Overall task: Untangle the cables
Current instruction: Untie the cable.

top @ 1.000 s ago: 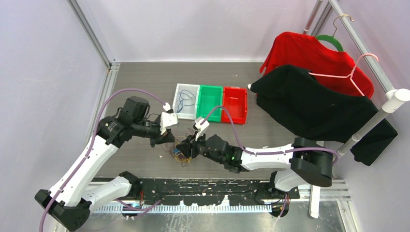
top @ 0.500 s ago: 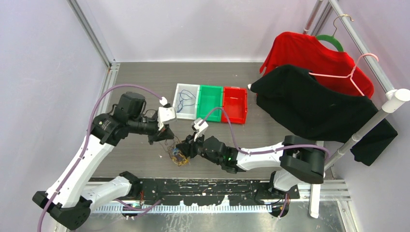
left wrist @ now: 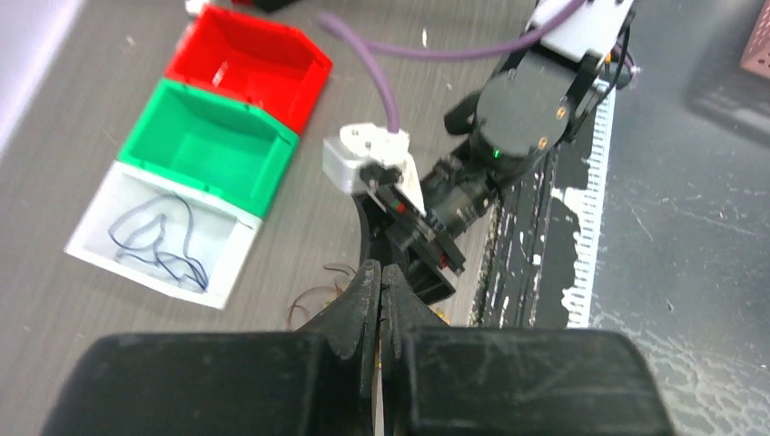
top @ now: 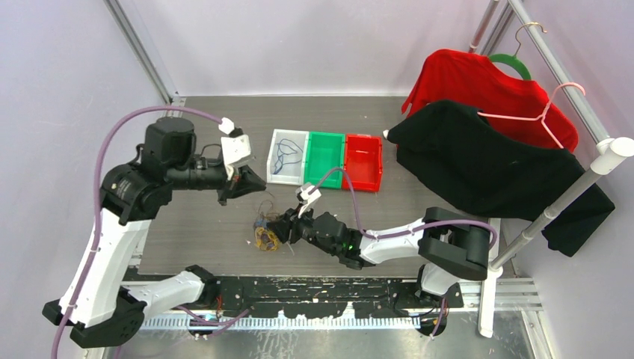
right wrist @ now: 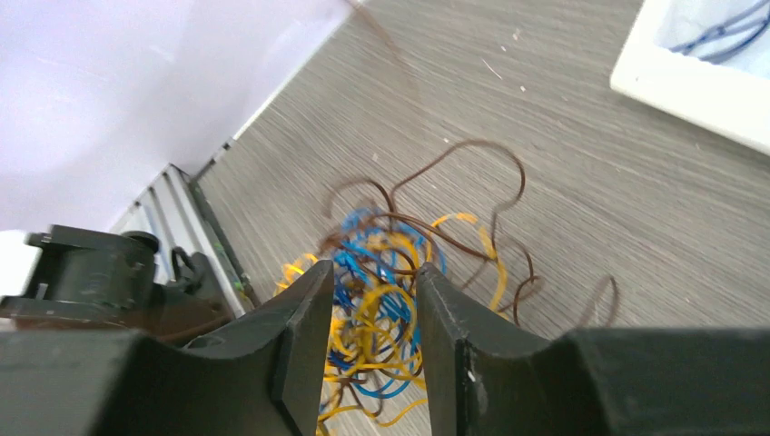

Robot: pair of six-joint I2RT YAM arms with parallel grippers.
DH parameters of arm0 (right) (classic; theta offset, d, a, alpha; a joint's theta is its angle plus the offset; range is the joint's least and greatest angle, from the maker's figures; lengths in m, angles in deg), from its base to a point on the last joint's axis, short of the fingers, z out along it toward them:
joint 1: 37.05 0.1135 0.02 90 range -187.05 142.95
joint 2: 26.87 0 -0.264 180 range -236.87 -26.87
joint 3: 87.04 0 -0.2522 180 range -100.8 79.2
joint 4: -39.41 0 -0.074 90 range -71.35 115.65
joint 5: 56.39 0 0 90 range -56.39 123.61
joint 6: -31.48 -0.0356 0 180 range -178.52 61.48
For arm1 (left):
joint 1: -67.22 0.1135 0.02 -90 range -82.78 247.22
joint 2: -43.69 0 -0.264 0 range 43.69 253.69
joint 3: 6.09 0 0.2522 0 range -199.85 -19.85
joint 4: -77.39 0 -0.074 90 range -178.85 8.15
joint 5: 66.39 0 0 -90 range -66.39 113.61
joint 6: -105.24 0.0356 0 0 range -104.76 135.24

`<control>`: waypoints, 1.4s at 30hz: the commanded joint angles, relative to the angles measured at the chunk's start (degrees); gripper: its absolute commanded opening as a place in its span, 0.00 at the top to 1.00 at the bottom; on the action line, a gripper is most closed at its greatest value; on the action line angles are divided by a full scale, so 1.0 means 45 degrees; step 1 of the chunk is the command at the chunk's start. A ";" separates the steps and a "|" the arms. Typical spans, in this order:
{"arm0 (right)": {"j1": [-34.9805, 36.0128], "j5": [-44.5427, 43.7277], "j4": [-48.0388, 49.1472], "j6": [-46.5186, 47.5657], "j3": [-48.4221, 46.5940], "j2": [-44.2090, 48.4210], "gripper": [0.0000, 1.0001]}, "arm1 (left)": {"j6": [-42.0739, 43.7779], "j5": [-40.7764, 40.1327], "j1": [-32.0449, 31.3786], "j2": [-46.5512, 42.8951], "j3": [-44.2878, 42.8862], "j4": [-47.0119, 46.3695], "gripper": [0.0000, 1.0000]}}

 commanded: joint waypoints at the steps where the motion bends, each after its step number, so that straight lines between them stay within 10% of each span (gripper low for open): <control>1: -0.0013 -0.0415 -0.0335 -0.0027 0.0199 -0.0410 0.54 | -0.0773 0.0718 -0.0048 -0.0123 -0.1631 -0.1018 1.00; 10: 0.0163 -0.1178 -0.0302 0.0124 0.0515 -0.0413 0.46 | -0.0790 -0.0814 -0.0048 -0.0168 -0.2522 -0.2102 1.00; 16: 0.0149 -0.1274 -0.1233 -0.0091 0.0670 0.0552 0.48 | 0.1635 -0.1179 -0.0048 -0.0907 0.1884 0.0900 1.00; 21: 0.0105 -0.1139 -0.2580 -0.0826 0.0464 0.0824 0.51 | 0.3308 -0.1899 -0.0056 -0.1715 0.6155 0.0610 0.68; 27: 0.0066 0.1494 -0.2219 -0.0715 -0.0070 -0.0215 0.50 | 0.4302 -0.1284 -0.0048 -0.0715 0.7719 0.0992 0.53; 36: 0.0061 0.3019 -0.2361 -0.0295 -0.1725 -0.2194 0.50 | 0.4823 -0.2274 -0.0068 -0.1135 1.0724 -0.1741 0.56; 42: -0.0185 0.2323 -0.1477 -0.1065 -0.1253 -0.2422 0.74 | 0.5203 -0.3342 -0.0058 -0.1546 1.2356 -0.4762 0.66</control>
